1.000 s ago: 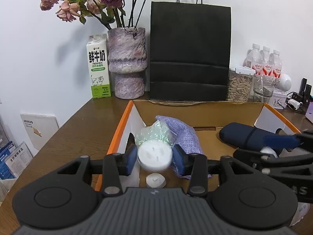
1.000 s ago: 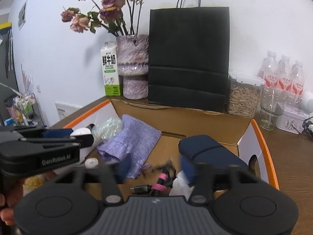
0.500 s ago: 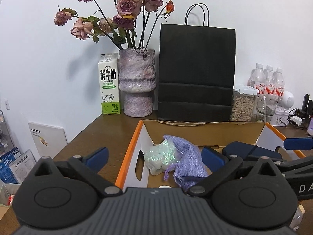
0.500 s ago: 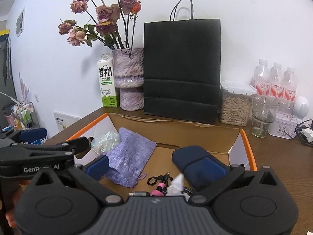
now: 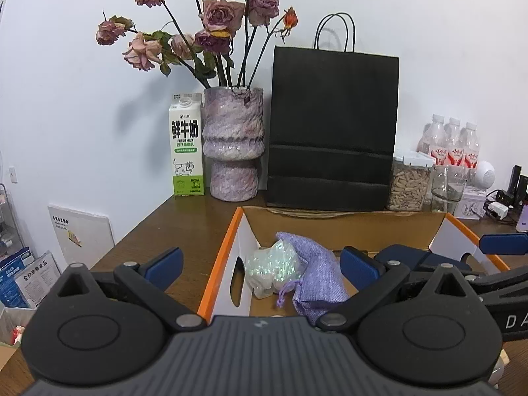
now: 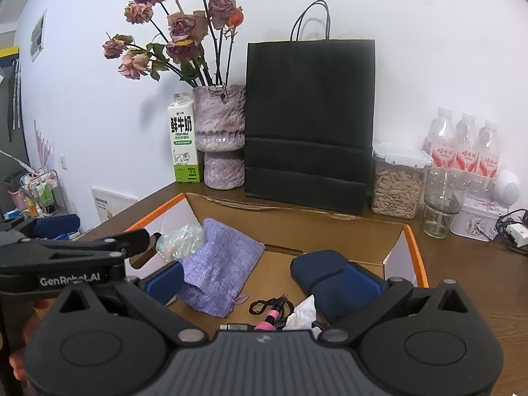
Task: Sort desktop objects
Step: 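Move both open grippers from the box back toward the rose and cable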
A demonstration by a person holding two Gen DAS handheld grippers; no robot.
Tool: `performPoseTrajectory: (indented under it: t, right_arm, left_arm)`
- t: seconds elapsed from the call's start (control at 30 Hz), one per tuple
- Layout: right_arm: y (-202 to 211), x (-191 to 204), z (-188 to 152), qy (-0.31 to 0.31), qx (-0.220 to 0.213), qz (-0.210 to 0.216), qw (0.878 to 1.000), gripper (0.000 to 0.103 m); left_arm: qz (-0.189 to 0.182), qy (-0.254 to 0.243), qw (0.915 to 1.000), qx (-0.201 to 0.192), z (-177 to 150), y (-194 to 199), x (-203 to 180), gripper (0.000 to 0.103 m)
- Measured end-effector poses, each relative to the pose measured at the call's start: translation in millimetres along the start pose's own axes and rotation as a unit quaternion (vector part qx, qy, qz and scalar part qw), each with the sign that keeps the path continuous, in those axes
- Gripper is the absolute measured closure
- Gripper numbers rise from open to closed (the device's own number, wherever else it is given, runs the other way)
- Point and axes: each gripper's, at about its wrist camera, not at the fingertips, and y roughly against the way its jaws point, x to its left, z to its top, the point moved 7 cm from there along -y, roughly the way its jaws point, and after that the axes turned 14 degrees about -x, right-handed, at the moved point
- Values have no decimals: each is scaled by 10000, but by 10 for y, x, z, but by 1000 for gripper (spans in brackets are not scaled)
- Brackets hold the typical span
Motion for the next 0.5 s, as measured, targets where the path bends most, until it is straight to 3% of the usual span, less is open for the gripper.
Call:
performPoseTrajectory:
  t: [0.5]
  right_arm:
    - [350,-15,202,71,-262,-85,9996,0]
  left_arm:
    - [-94,42,9998,-184,219,304,20,0]
